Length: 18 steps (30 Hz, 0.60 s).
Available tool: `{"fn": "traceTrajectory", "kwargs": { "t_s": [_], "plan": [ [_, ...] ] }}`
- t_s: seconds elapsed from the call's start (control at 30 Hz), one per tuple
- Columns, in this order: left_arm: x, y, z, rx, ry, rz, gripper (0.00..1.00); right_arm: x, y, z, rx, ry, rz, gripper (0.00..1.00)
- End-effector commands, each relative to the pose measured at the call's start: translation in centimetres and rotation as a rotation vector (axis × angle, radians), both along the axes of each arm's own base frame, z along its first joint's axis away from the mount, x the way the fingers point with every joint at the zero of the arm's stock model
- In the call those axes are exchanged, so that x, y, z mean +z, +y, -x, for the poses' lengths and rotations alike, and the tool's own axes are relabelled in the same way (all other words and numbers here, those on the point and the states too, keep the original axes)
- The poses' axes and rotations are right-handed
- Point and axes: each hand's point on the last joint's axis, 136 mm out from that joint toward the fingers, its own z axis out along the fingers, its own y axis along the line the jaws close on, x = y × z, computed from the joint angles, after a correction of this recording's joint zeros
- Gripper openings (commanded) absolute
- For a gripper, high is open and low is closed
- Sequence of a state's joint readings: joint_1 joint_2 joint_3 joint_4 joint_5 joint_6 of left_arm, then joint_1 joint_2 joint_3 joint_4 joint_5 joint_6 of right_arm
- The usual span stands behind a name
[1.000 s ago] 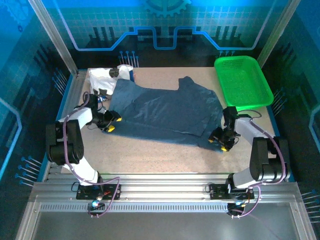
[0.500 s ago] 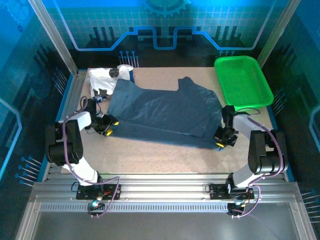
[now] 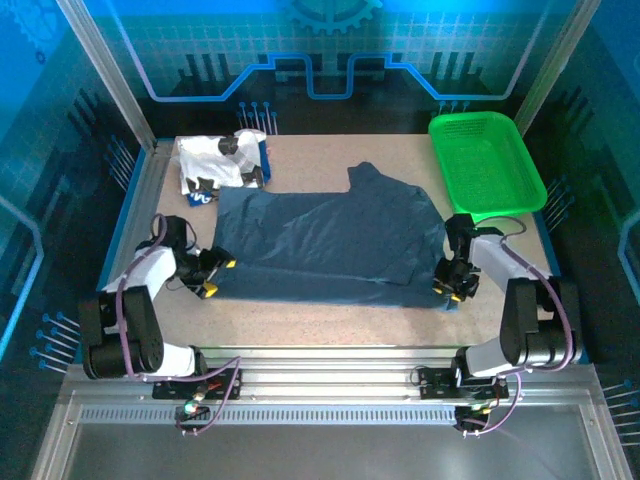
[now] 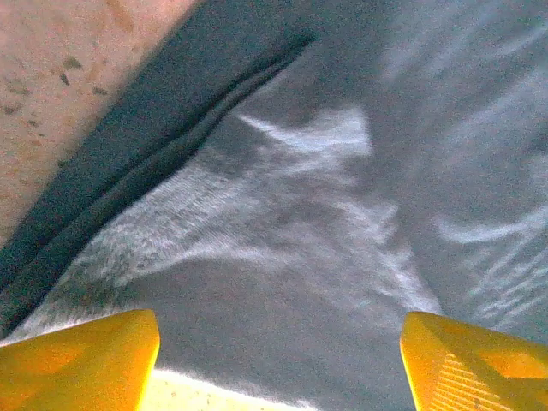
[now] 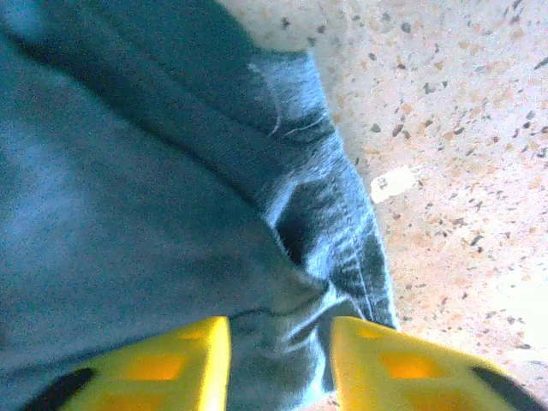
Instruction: Fold and stack the t-shirts
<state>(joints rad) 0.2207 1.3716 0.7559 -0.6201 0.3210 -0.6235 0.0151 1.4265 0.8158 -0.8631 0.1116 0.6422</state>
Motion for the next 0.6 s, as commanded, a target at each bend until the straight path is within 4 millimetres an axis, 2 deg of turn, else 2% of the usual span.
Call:
{"fn": "traceTrajectory", "kwargs": {
  "t_s": [0.0,0.07,0.2,0.37,0.57],
  "plan": [
    [4.1,1.4,-1.3,-0.025,-0.052,-0.077,0.77,2.8,1.0,-0.7,0.036,-0.062,-0.045,0.47],
    [4.2,1.8,-1.7,-0.056,-0.042,-0.107,0.77,4.7,1.3,-1.9,0.056,-0.111,-0.056,0.52],
    [2.3,2.0,-2.5,-0.095,-0.001,-0.107,0.71,6.0,1.5,-3.7,0.091,-0.150,-0.065,0.57],
    [0.2,1.7,-3.1,-0.189,0.056,-0.139,0.62,6.1,1.5,-5.6,0.119,-0.162,-0.066,0.58],
    [-1.9,2.2,-3.3,-0.257,0.121,-0.221,0.59,5.9,1.7,-7.5,0.136,-0.167,-0.077,0.59]
  ]
}}
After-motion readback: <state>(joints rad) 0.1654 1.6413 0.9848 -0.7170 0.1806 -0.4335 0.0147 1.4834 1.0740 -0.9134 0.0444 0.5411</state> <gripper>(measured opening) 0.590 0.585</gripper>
